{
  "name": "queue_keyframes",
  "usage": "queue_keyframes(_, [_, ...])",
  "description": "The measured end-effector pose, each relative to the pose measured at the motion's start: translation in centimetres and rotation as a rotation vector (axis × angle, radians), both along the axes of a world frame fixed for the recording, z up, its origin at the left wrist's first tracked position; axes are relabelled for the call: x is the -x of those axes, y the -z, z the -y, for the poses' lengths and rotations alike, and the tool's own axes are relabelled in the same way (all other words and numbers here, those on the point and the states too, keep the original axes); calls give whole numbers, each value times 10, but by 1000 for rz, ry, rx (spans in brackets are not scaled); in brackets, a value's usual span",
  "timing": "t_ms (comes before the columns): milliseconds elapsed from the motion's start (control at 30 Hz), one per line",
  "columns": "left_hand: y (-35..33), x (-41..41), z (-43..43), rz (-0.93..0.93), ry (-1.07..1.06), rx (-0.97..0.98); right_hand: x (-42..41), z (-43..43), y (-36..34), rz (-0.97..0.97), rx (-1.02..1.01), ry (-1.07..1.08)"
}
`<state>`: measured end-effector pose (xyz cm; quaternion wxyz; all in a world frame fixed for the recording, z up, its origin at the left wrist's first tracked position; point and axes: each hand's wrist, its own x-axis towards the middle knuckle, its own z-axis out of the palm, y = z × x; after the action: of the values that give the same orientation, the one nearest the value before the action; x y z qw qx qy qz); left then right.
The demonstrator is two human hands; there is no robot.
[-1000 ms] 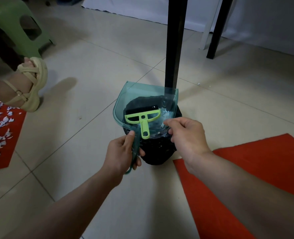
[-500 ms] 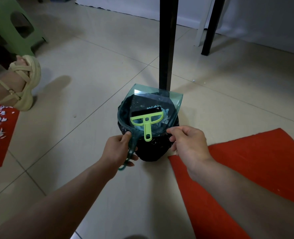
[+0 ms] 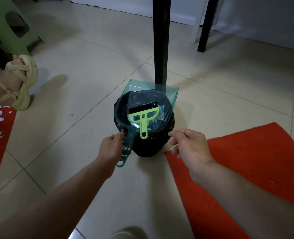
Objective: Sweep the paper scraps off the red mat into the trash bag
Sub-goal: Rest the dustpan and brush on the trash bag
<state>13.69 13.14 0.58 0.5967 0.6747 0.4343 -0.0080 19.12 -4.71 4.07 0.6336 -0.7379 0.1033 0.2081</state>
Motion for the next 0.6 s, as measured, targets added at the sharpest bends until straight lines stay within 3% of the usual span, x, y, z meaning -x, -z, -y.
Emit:
queue_keyframes(367, [10, -3, 5, 39, -107, -65, 6, 9, 7, -22, 29, -14])
queue_keyframes(433, [14, 0, 11, 64, -182, -274, 12, 14, 8, -30, 24, 0])
queue_keyframes(500, [16, 10, 23, 116, -188, -605, 25, 24, 15, -58, 27, 28])
queue_keyframes(600, [27, 33, 57, 272, 17, -865, 58, 53, 45, -101, 174, -6])
